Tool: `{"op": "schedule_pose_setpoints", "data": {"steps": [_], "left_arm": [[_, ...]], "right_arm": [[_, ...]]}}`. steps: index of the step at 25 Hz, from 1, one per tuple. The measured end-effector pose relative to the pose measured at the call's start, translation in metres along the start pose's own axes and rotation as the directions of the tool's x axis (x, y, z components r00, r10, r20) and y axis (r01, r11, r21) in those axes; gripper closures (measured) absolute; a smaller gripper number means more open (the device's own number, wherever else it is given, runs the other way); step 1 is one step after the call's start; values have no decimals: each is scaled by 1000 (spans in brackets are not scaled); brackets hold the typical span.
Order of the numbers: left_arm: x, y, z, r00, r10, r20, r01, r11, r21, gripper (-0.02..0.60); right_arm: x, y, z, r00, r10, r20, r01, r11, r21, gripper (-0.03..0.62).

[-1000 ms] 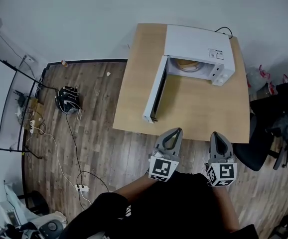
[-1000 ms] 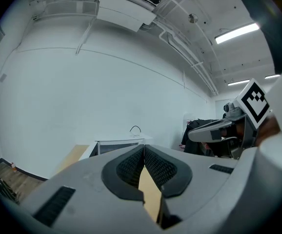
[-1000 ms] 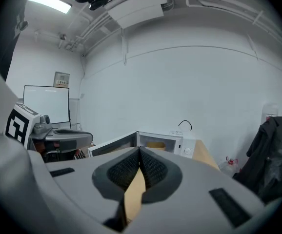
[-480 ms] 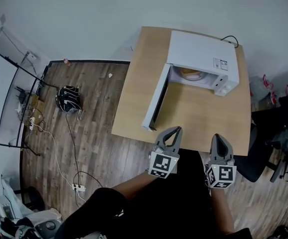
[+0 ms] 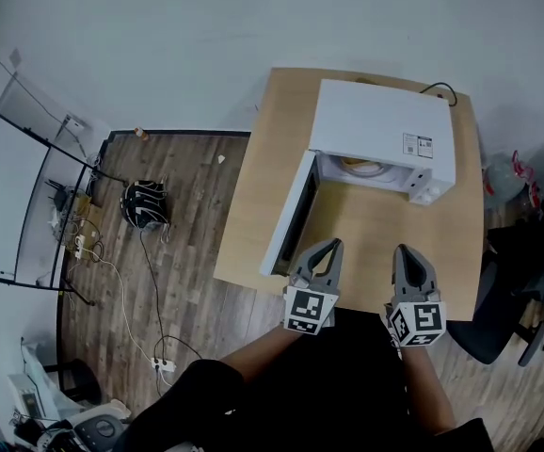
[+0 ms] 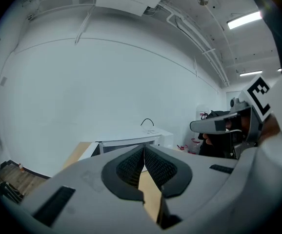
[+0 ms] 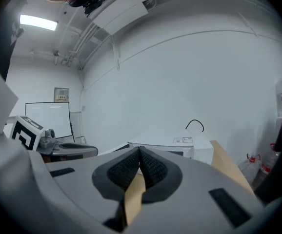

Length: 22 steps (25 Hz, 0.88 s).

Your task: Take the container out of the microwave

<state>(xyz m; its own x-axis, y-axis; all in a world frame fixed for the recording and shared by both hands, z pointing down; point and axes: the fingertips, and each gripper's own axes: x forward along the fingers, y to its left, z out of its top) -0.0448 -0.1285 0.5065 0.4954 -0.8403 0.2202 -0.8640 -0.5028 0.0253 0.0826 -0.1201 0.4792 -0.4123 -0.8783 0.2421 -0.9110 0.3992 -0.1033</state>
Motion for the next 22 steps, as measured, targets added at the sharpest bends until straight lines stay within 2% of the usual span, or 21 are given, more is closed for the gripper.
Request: {"op": "schedule_pose_setpoints", "data": {"steps": [7,13,16,22], "left_arm": [[66,1,-21,999,-30,-41,31,999,28,569],[118,15,-47,993,-10,-122,13,1000,25,569],[140,24,-55,990,1,-139,5,999,41,569],[184,31,-86,982,-31,-184,41,998,49,569]], "right_arm": [[23,-51,7,999,-36,-16,36,999,-6,536],[29,-97,-1,995,-91,-45,92,996,10,536],[31,-108,-6,993,-100,-64,102,995,22,536],[41,-116,-18,990,-94,-104,98,994,38,536]]}}
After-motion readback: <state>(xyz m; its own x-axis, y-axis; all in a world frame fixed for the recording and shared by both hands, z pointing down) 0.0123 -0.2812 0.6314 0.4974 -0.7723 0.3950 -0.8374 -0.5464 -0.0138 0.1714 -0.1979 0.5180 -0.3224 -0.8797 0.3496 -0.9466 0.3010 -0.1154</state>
